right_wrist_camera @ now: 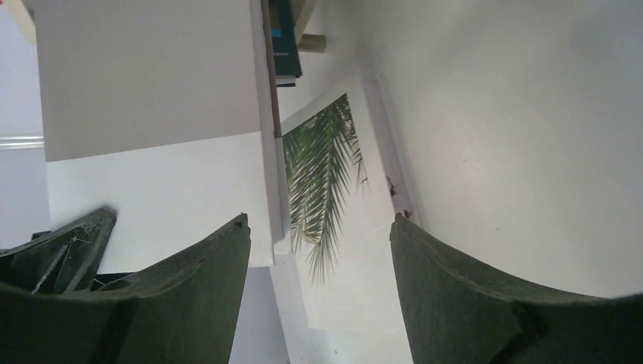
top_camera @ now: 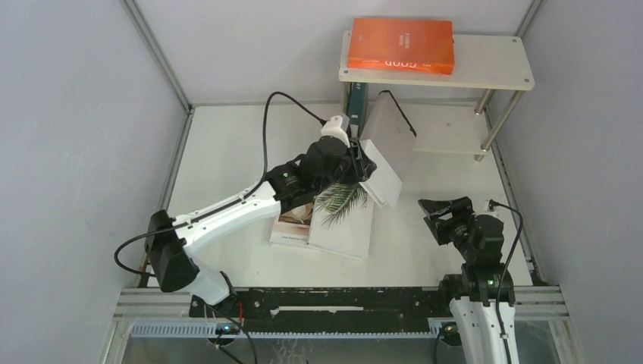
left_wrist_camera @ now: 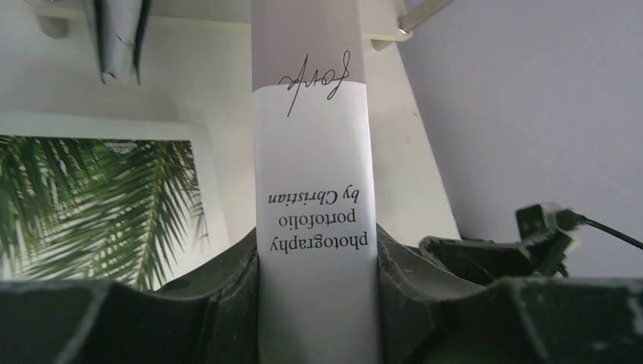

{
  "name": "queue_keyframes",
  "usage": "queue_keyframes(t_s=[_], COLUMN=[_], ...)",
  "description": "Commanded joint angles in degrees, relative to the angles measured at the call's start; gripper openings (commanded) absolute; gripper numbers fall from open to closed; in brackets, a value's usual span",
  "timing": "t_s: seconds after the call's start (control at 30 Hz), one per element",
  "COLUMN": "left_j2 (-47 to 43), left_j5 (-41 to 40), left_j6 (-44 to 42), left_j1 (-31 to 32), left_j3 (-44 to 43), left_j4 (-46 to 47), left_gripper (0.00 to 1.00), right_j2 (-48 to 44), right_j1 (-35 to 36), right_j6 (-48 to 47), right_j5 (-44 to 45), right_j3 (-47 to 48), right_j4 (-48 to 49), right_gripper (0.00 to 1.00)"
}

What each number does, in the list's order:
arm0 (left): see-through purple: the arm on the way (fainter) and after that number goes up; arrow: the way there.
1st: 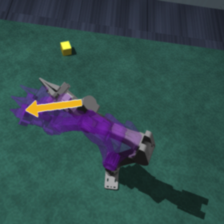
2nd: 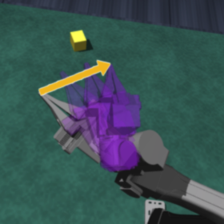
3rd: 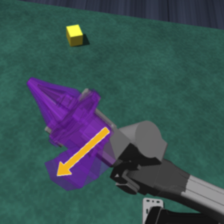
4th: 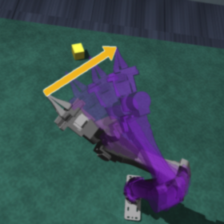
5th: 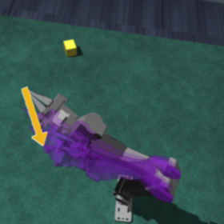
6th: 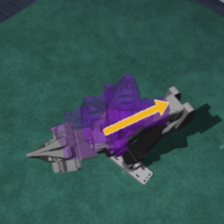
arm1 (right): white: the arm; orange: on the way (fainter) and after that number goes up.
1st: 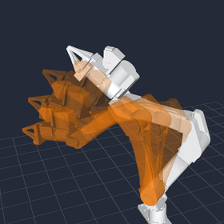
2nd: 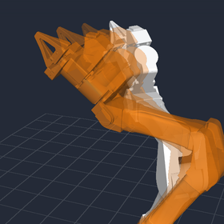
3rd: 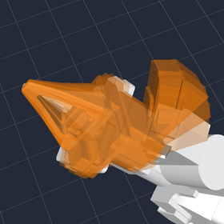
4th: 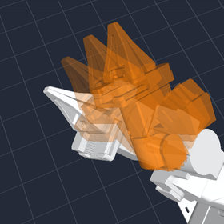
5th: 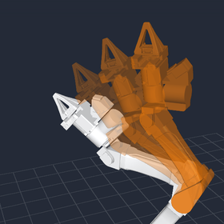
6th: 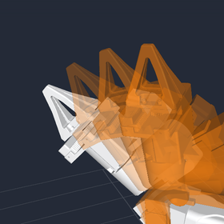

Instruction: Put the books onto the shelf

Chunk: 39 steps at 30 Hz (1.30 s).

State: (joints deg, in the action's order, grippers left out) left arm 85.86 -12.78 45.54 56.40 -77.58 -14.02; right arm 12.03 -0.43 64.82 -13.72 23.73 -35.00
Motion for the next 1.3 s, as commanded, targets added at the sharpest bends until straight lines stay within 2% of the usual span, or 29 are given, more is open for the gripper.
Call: queue_keyframes(t_s=[0.0, 0.47, 0.9, 1.0, 1.27], left_j2=[2.88, 19.66, 30.69, 32.17, 34.75], left_j5=[-7.56, -18.49, -24.48, -24.96, -25.89], left_j6=[-5.35, -10.63, -15.36, -16.25, -18.10], left_j1=[0.64, 1.86, 1.78, 1.49, -0.24], left_j3=[-8.32, -30.07, -42.01, -43.06, -44.70], left_j4=[-2.53, -11.70, -14.20, -14.51, -13.82], left_gripper=[0.24, 0.24, 0.24, 0.24, 0.24], right_j2=[1.53, 7.05, 20.33, 24.82, 39.45], right_j1=[-1.44, -3.89, -7.60, -9.52, -12.14], right_j6=[-3.99, -8.26, -10.31, -10.33, -7.30], right_j5=[0.14, 0.03, -3.14, -5.69, -12.69], right_j3=[3.49, 5.81, 6.70, 7.55, 9.46], right_j4=[-1.44, -0.57, 10.96, 15.16, 29.58], right_gripper=[0.75, 0.75, 0.72, 0.69, 0.50])
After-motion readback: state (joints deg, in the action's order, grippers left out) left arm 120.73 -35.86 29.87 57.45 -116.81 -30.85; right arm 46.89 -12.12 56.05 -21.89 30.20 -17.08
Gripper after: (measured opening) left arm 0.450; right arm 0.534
